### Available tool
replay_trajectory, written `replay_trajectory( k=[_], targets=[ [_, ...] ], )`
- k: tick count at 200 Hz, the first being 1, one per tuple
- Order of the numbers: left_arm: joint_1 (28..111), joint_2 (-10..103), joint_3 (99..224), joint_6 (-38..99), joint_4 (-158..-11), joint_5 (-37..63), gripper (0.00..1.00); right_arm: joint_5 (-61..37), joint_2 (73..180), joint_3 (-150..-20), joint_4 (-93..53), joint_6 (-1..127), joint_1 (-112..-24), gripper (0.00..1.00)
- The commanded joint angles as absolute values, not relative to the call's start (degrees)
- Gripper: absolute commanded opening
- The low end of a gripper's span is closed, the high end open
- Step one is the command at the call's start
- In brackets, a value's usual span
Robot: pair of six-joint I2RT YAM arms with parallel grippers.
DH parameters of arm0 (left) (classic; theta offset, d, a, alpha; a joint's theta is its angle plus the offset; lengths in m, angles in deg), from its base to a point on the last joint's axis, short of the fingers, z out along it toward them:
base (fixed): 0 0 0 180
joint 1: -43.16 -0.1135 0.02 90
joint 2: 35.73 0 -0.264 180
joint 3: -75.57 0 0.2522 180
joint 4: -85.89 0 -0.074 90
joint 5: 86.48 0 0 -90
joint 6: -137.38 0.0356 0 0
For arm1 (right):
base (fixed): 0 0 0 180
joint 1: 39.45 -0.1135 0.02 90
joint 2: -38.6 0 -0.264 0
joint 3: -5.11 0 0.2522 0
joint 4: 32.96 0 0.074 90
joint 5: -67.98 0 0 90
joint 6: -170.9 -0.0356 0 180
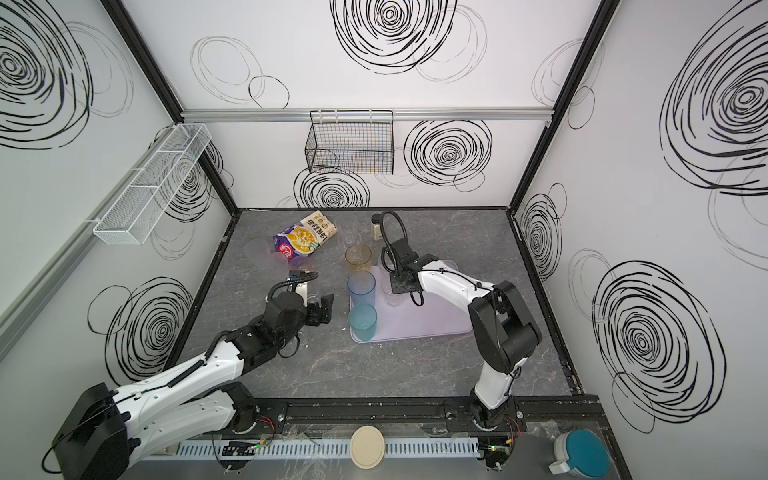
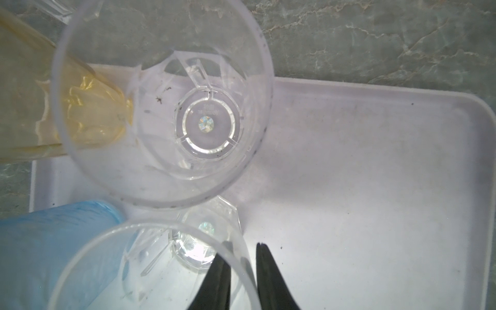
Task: Place the glasses into the tray
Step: 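Lower the clear glass beside the first clear glass and open the right gripper, then reach the left gripper toward clear glasses near the snack bag while the right lifts away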
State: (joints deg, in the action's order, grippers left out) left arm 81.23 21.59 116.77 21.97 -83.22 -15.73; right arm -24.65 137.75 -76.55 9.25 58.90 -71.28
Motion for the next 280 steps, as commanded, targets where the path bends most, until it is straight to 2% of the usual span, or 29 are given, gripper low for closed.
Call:
replay_trajectory(
  k=[1, 74, 111, 190, 244, 280],
  targets=[
    [80.7, 21.8, 117.7, 21.1, -84.5, -16.4, 0.97, -24.0, 135.0, -77.6, 10.4, 59.4, -70.1, 0.25],
    [80.7, 21.0, 117.2, 21.1, -84.4, -17.0, 0.97, -12.3, 129.2, -76.0, 8.5, 60.6, -62.7, 0.39],
    [80.8, 21.6, 117.8, 21.0, -84.4, -16.8, 0.97, -10.0, 128.3, -76.2, 5.7, 57.9, -58.5, 0.42],
    [81.5, 21.1, 119.2, 22.5, -83.5, -17.9, 0.97, -8.9, 127.2, -71.0, 3.6, 57.5, -58.3, 0.42],
    [75.0, 24.8, 127.8, 28.8, -80.6, -11.0, 0.96, -10.0, 128.1, -67.6, 2.2, 57.4, -61.0, 0.4],
    [66.8, 28.6, 135.0, 31.8, -77.9, -4.8, 0.97, -10.9, 124.9, -65.6, 1.1, 57.3, -58.1, 0.4]
  ],
)
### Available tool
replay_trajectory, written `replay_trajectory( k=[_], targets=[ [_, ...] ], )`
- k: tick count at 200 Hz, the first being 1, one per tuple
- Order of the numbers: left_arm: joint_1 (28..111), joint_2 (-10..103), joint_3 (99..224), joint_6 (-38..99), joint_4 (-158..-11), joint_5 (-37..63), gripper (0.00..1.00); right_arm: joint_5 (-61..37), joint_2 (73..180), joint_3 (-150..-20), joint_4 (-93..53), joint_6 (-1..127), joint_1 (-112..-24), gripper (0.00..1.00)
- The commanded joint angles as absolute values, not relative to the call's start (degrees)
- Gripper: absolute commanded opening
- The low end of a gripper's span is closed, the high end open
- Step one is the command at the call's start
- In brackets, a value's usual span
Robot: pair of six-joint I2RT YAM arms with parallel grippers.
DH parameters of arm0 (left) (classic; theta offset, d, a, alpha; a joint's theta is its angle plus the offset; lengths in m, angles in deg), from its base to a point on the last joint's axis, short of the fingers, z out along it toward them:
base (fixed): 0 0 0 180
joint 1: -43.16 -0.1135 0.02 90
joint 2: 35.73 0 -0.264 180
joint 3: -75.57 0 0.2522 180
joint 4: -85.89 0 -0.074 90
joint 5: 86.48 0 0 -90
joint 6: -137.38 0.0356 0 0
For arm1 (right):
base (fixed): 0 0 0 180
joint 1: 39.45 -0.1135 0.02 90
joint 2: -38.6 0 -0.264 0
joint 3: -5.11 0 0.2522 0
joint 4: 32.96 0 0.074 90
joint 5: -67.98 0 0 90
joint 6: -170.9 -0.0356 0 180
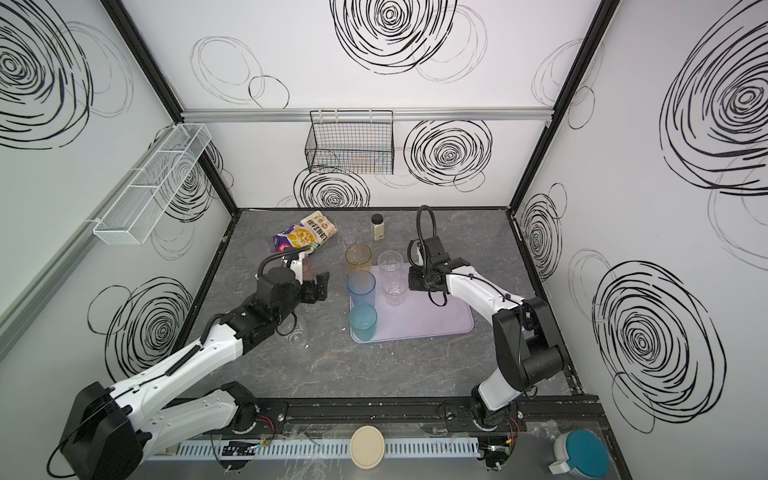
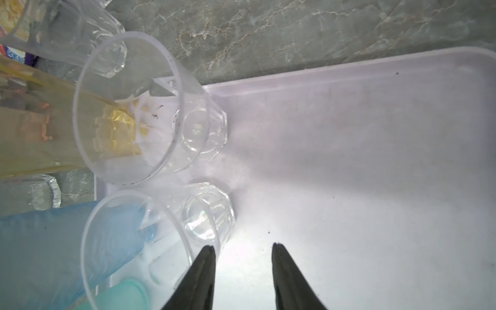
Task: Place the glasses into the tray
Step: 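Reach the left gripper toward clear glasses near the snack bag while the right lifts away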
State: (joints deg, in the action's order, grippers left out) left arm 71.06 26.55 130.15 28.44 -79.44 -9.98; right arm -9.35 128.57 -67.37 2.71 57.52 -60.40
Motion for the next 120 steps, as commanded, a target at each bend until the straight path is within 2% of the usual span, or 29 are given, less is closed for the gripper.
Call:
replay_trajectory(
  k=[1, 32, 120],
  targets=[
    [66.6, 28.8, 135.2, 31.8, -77.9, -4.7, 0.97, -10.8, 124.7, -65.5, 1.0, 57.3, -58.0, 0.4],
    [62.0, 35.1, 139.4, 29.7, -82.2, -0.8, 1.0, -10.2, 119.8, -61.3, -1.6, 56.6, -56.1, 0.4],
    [62.2, 64.4, 167.9, 35.4, -75.2, -0.8, 0.99, -14.5, 111.4, -53.4, -0.7, 56.0, -56.1, 0.37]
  ],
)
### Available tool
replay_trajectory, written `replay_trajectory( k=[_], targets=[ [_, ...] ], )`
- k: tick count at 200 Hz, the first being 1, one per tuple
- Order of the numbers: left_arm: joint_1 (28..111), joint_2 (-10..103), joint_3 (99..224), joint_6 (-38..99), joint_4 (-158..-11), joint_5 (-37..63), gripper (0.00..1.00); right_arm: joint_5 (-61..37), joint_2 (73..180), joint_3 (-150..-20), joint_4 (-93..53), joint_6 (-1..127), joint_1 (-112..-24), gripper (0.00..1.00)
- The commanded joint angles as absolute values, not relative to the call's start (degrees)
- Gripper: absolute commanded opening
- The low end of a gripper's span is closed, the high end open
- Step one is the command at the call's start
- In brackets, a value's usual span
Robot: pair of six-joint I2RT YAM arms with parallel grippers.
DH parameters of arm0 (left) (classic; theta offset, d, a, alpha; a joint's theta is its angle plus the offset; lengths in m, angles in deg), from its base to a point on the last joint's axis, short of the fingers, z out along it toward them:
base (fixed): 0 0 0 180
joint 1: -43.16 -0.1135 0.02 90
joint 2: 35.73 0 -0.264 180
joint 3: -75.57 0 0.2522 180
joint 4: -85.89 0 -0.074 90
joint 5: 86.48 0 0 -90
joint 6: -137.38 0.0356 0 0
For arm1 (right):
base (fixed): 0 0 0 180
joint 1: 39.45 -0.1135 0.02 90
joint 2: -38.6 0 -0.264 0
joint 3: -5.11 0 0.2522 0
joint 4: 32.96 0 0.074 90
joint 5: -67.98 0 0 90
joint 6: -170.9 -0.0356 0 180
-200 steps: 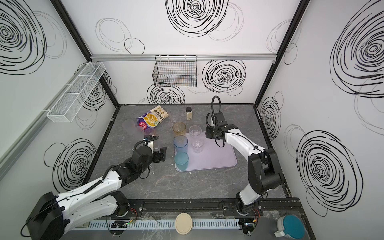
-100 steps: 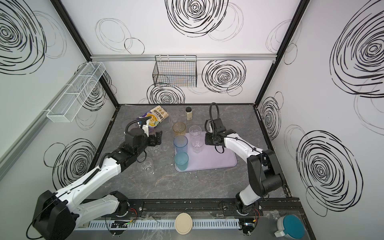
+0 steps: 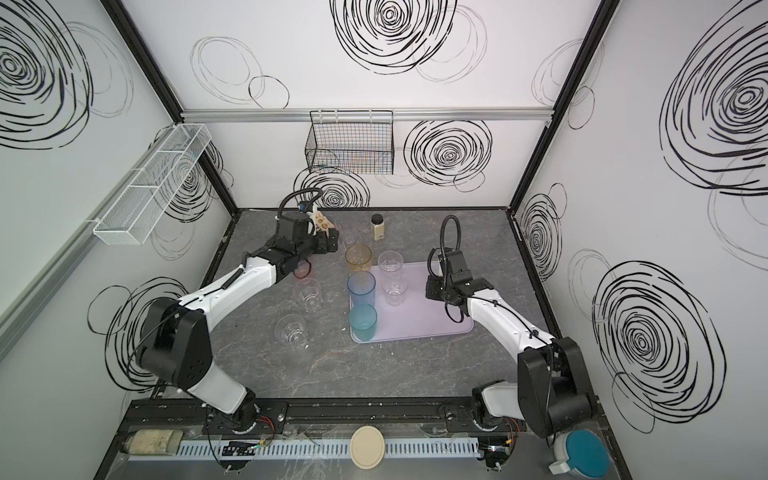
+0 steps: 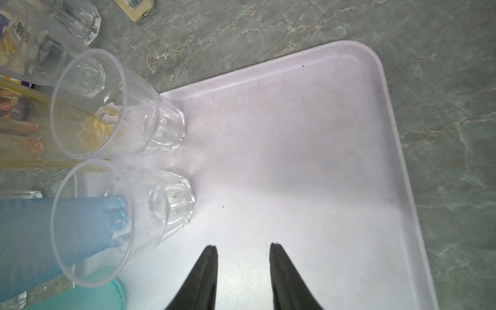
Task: Place the glasses into the tray
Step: 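Reach the left gripper toward clear glasses near the snack bag while the right lifts away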
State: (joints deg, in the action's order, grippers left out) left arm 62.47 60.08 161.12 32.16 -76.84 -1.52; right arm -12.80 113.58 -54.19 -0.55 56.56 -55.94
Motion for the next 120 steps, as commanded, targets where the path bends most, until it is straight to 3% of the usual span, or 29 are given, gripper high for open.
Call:
replay_trajectory(
  k=[1, 56, 120],
  targets=[
    [62.2, 64.7, 168.1, 35.5, -75.0, -0.8, 0.99, -14.4, 111.4, -53.4, -0.7, 56.0, -56.1, 0.37],
    [62.2, 72.6, 172.4, 37.7, -73.1, 0.0, 0.96, -14.3, 111.5, -55.1, 0.7, 57.3, -56.4, 0.37],
    [61.2, 81.5, 179.8, 35.7, -70.8, 3.0, 0.77, -18.6, 114.4, -57.5, 1.3, 56.6, -61.7, 0.36]
  ],
)
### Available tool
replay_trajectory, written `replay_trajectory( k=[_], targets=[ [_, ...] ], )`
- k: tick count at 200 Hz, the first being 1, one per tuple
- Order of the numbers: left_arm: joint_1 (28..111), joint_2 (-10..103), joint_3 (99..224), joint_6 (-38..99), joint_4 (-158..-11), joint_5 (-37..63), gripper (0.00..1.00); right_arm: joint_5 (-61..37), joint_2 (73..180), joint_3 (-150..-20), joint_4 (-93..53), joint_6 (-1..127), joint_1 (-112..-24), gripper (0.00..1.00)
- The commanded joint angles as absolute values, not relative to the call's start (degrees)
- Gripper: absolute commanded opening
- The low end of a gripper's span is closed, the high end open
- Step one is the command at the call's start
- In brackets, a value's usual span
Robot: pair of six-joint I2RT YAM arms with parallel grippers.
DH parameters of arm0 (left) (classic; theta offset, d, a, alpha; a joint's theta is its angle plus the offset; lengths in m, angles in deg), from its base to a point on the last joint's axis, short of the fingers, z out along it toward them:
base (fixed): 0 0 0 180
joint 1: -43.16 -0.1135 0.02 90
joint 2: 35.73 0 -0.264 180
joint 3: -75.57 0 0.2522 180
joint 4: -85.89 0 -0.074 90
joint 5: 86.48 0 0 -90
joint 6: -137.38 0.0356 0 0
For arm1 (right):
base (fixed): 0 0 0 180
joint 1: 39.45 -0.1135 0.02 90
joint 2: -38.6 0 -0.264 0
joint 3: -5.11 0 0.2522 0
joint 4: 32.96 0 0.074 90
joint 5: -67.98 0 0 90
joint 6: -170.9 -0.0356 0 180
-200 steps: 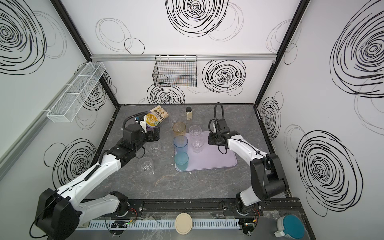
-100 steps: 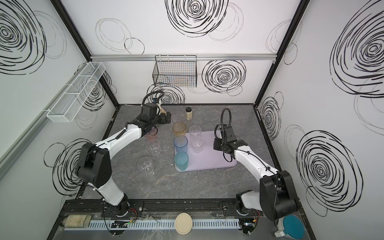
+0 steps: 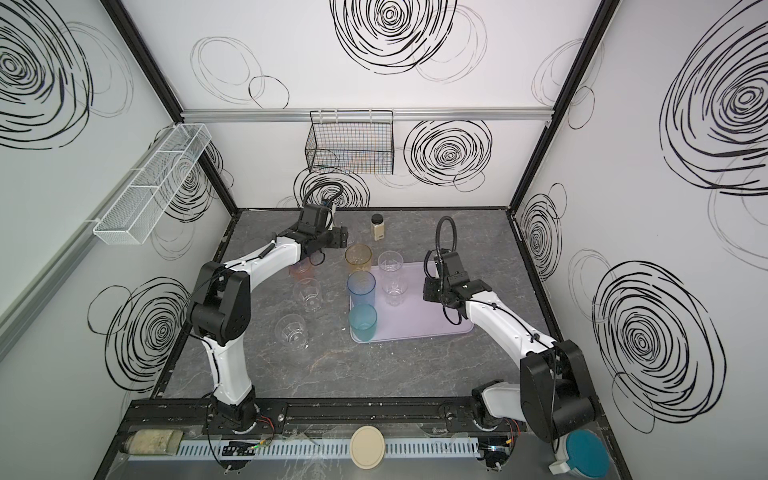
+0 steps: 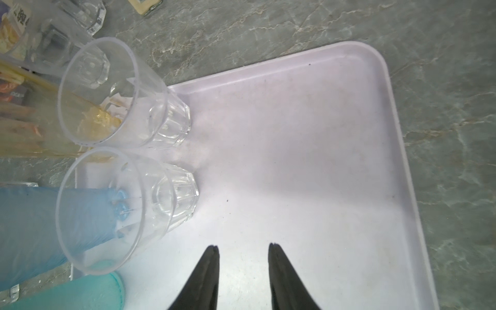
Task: Place the glasses into the tray
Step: 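Reach the left gripper toward clear glasses near the snack bag while the right lifts away, then lower the left gripper into a clear ribbed glass and grasp it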
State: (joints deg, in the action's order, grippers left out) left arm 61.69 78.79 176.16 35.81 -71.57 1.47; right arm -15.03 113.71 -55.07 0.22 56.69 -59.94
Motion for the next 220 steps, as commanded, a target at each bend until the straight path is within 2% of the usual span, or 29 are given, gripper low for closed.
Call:
replay_trajectory(
  k=[1, 39, 93, 108, 132, 188, 220],
  targets=[
    [61.2, 81.6, 179.9, 35.7, -70.8, 3.1, 0.76, -18.6, 114.4, -57.5, 1.3, 56.6, -61.8, 0.36],
    [61.2, 84.7, 180.6, 35.9, -70.6, 3.9, 0.68, -20.2, 113.7, -57.7, 1.5, 55.8, -62.8, 0.35],
    [61.2, 86.0, 181.6, 36.9, -68.4, 2.8, 0.45, -19.8, 114.1, -58.2, 1.0, 55.7, -63.2, 0.35],
    [61.0, 85.3, 181.5, 37.1, -68.0, 1.8, 0.43, -19.6, 113.9, -58.3, 0.6, 55.7, -63.2, 0.35],
    [59.9, 84.1, 182.0, 36.2, -67.8, 4.7, 0.29, -17.7, 114.2, -58.5, 0.2, 55.6, -63.2, 0.35],
    [58.4, 82.0, 181.2, 35.9, -66.5, 6.9, 0.21, -15.7, 113.9, -58.7, 0.0, 55.5, -62.7, 0.36],
    [57.8, 80.2, 180.7, 36.2, -66.6, 7.1, 0.11, -14.2, 114.2, -59.1, -0.1, 54.4, -62.6, 0.36]
  ],
)
